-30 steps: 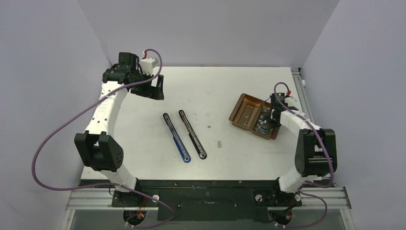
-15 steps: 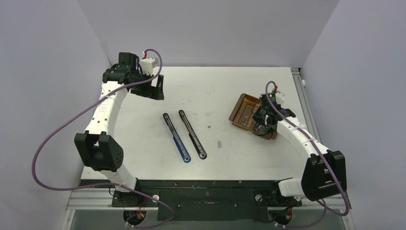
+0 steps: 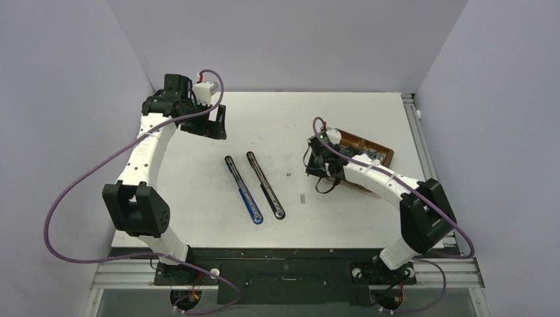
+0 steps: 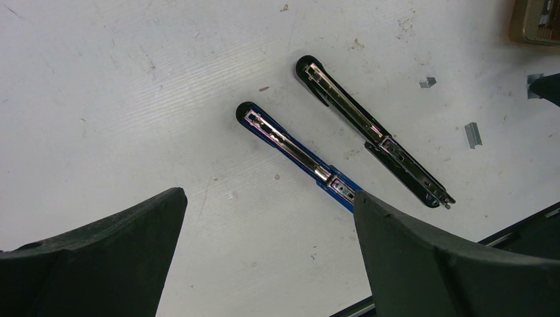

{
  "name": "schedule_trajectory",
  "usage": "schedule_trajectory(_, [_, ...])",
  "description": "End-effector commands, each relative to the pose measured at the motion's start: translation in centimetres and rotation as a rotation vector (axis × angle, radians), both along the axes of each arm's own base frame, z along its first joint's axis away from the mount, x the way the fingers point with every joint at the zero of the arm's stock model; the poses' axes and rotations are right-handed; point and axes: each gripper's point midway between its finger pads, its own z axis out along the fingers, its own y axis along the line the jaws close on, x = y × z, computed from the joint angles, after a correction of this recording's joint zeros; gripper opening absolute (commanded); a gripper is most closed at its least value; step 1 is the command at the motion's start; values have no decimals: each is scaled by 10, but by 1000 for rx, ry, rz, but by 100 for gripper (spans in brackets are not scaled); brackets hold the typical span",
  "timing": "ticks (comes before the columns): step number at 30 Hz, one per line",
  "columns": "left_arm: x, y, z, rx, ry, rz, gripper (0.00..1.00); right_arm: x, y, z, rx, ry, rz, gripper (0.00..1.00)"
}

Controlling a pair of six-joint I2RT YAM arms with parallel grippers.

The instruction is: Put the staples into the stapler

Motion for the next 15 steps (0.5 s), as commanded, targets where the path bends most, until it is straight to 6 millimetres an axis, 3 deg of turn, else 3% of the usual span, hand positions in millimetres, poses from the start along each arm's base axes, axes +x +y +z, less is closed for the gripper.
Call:
schedule_trajectory(1, [0,0,23,-18,-75,4,96,26,31,-3,-7,-41,31,9])
schedule_trajectory(7, [0,2,22,-10,-74,1,96,29,51,-23,-83,-19,92,9])
schedule_trajectory(15, [3,0,23,-23,-70,0,96,28,42,-33,-238,-26,107,15])
